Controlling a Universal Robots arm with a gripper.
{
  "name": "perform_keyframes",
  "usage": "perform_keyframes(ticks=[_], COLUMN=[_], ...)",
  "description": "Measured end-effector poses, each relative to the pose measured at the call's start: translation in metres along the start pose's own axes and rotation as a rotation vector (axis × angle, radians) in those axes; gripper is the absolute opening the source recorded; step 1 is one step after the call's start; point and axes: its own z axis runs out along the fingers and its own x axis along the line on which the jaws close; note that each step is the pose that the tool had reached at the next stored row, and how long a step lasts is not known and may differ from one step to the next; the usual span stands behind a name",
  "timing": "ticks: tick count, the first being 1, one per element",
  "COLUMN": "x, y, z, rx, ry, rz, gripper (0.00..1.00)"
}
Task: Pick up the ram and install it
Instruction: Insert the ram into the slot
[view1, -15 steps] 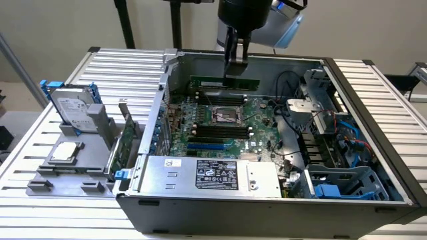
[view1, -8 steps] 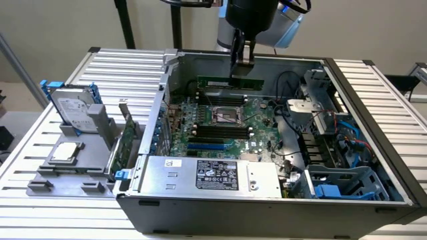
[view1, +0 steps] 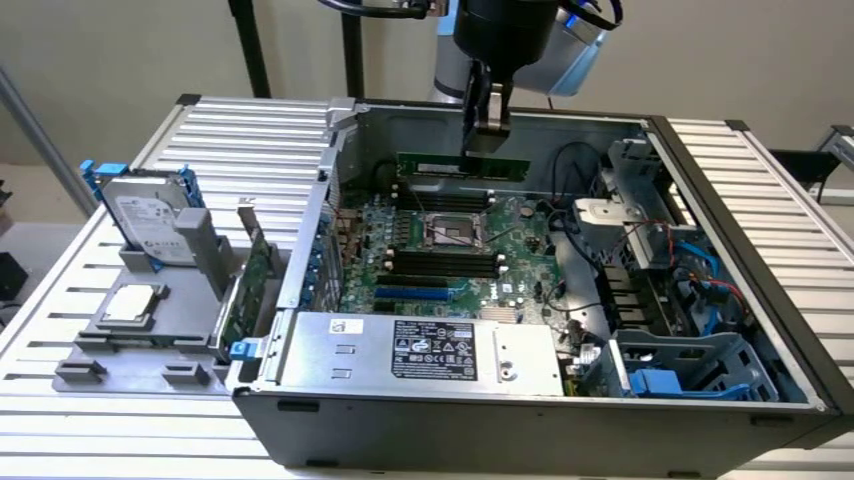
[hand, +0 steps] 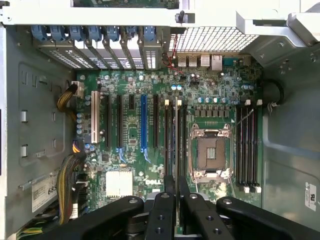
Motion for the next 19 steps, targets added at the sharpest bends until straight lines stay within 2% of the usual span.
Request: perform_keyframes(ticks=[11,19], x=[0.000,0.001], y=[0.0000,0.0011], z=[0.0004,0.0146], rx=[0.0000,0.0001], ry=[-0.0001,-0.0003], rz=[0.000,0.001], gripper=[0.13,0.13])
